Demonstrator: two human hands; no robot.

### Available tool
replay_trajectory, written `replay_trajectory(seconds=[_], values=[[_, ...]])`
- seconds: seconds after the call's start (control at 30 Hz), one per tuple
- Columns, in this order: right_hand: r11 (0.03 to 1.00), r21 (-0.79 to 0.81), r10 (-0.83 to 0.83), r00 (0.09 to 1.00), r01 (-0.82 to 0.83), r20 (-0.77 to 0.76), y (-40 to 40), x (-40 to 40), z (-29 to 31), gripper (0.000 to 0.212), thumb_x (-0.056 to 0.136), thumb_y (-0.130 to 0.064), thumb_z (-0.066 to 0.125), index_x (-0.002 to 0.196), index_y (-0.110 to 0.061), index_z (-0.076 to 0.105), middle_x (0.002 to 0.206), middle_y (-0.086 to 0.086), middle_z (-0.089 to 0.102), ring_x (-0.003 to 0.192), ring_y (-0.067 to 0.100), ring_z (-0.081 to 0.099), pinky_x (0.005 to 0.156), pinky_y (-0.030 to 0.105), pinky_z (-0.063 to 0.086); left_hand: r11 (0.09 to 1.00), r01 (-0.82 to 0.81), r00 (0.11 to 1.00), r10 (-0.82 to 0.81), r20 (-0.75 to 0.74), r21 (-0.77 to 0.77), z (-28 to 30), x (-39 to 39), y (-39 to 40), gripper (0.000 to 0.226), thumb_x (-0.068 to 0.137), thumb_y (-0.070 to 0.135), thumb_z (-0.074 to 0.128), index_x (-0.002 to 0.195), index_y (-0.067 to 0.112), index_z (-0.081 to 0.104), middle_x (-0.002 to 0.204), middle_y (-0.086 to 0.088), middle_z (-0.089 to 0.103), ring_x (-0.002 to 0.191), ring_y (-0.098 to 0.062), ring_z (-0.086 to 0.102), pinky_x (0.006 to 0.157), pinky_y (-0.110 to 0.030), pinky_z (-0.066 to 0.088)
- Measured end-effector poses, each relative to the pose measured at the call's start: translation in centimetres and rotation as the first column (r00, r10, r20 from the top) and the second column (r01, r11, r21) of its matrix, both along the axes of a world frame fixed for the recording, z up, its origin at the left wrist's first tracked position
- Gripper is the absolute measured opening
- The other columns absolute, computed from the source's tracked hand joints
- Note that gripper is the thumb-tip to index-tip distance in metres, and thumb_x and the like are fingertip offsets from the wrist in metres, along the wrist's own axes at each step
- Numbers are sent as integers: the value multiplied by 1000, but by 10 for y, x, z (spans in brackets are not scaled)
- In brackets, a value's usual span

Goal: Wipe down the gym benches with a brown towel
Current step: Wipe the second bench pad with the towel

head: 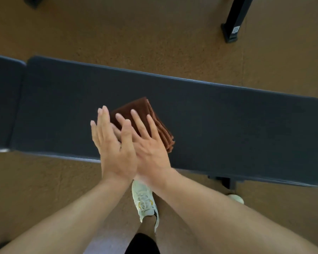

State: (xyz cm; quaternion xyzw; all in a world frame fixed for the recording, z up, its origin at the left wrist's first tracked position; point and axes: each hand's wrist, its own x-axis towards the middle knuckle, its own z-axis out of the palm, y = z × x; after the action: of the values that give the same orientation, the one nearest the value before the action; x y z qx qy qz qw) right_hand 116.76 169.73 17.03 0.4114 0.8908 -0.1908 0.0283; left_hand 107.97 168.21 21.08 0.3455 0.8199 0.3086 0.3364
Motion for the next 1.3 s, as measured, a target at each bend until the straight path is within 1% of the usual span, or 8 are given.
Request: replay_trajectory(seconds=[0.13, 0.3, 0.43, 0.6, 0.83, 0.97, 1.13, 1.3], values=[[963, -32, -268, 963, 268, 3, -25, 93, -2, 69, 100, -48, 47, 165, -36, 27, 175, -9, 14, 163, 21, -2, 130, 56, 11, 987, 151, 987, -147, 69, -52, 10, 49, 12, 69, 100, 58, 29, 163, 31, 18, 171, 19, 7, 154, 6, -8, 130, -40, 2], [636, -16, -750, 623, 772, 223, -48, 240, 4, 75, 95, -52, 42, 164, -46, 13, 175, -13, 7, 162, 17, -8, 129, 53, 0, 807, 587, 809, -581, 90, -59, 15, 142, 28, 65, 106, 36, 48, 163, 34, 16, 170, 20, -5, 151, 9, -19, 130, -36, -2], [681, -47, -699, 668, 731, 253, 18, 298, 1, 76, 96, -59, 30, 165, -45, 1, 175, -13, -10, 159, 15, -25, 128, 55, -12, 750, 649, 761, -632, 150, -131, 26, 210, 63, 79, 101, 12, 53, 164, 34, 9, 169, 18, -19, 153, 0, -21, 130, -39, 0], [655, -72, -731, 654, 753, 194, 150, 323, -3, 68, 100, -56, 30, 165, -41, 16, 176, -7, 4, 162, 21, -13, 127, 56, -15, 651, 669, 705, -709, 28, -360, 15, 253, 96, 96, 97, 12, 60, 163, 29, -8, 169, 6, -25, 155, -14, -25, 129, -48, -4], [865, -68, -491, 867, 497, 90, -36, 347, 1, 77, 95, -50, 49, 165, -42, 18, 176, -10, 6, 163, 23, -6, 128, 59, 6, 392, 624, 455, -885, -94, -676, 4, 266, 101, 155, 64, 52, 93, 159, 13, -22, 166, -7, -32, 156, -29, -24, 126, -56, 8], [893, -83, -436, 896, 443, 90, -51, 352, -5, 76, 95, -51, 49, 165, -43, 21, 176, -10, 10, 163, 22, -2, 127, 58, 7, 398, 581, 400, -899, -177, -710, 6, 270, 99, 159, 58, 60, 92, 159, 12, -21, 168, -7, -29, 157, -29, -19, 126, -53, 18], [900, -90, -429, 903, 427, 3, 72, 332, -9, 69, 101, -56, 34, 166, -40, 17, 177, -7, 5, 162, 22, -15, 127, 54, -15, 421, 556, 428, -884, -187, -717, 9, 274, 97, 158, 56, 48, 97, 161, 16, -16, 169, -4, -27, 156, -25, -20, 126, -56, 20], [858, -22, -510, 856, 514, 87, 135, 363, -8, 72, 100, -58, 32, 166, -39, 14, 176, -2, 8, 162, 28, -6, 127, 58, -12, 388, 487, 395, -897, -199, -782, 12, 283, 102, 163, 52, 52, 97, 160, 13, -20, 168, -4, -28, 157, -26, -18, 124, -53, 28]])
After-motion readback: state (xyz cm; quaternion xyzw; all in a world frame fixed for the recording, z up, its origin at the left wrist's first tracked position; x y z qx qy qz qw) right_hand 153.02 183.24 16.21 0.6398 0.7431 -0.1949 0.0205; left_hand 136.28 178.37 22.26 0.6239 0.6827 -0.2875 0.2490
